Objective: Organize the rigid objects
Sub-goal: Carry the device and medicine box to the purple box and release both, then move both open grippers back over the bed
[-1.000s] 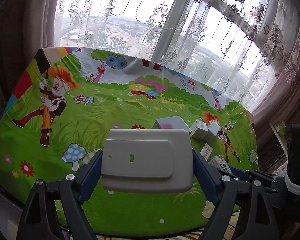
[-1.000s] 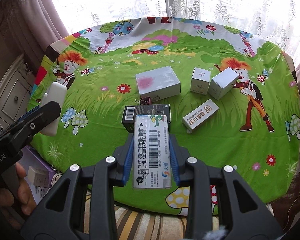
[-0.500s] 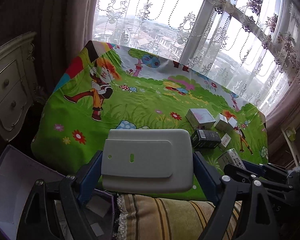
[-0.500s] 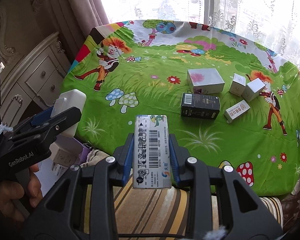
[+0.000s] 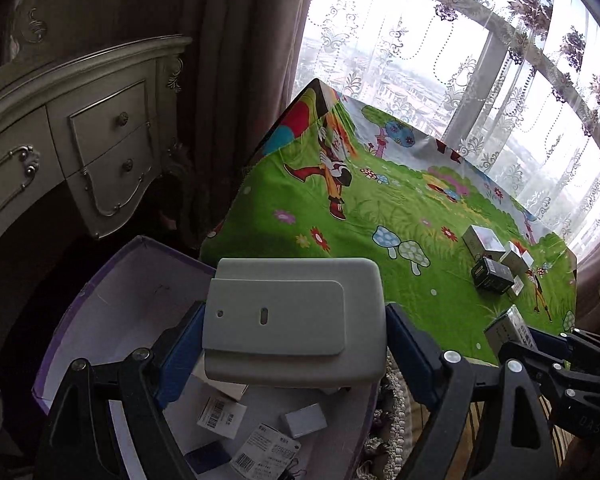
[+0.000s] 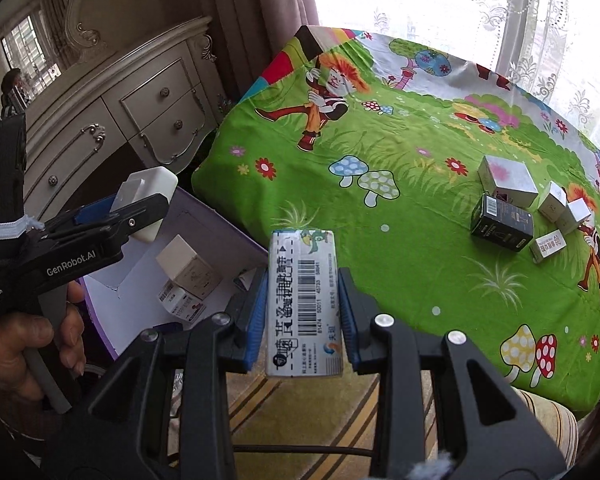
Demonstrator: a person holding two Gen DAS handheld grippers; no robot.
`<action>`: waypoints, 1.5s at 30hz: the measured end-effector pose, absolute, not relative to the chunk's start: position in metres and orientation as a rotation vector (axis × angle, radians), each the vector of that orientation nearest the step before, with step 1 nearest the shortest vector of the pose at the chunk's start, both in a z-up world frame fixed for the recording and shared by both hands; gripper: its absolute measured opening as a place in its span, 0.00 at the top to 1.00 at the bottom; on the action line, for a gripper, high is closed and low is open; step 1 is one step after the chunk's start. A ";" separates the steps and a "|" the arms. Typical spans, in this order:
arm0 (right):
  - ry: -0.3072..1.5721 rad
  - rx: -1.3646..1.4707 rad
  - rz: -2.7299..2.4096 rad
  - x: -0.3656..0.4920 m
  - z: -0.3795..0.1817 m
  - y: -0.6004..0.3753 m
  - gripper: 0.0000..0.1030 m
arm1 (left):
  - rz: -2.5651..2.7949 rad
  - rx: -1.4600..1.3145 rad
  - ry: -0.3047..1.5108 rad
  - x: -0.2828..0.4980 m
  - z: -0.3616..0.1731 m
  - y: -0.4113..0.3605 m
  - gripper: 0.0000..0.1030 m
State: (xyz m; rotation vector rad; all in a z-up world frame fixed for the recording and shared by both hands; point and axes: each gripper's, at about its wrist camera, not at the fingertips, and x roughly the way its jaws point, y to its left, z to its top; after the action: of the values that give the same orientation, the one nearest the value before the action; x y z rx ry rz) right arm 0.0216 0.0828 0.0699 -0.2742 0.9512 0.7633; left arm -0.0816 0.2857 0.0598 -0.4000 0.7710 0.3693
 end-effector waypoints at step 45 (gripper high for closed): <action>0.924 -0.367 0.877 0.007 0.064 0.096 0.26 | 0.387 -0.444 0.756 -0.079 0.060 0.294 0.12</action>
State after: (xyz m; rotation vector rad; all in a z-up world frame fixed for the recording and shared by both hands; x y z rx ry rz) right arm 0.0067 0.0963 0.0643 -0.3666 0.9243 0.8774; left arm -0.0787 0.2938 0.0595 -0.4439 0.7556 0.3874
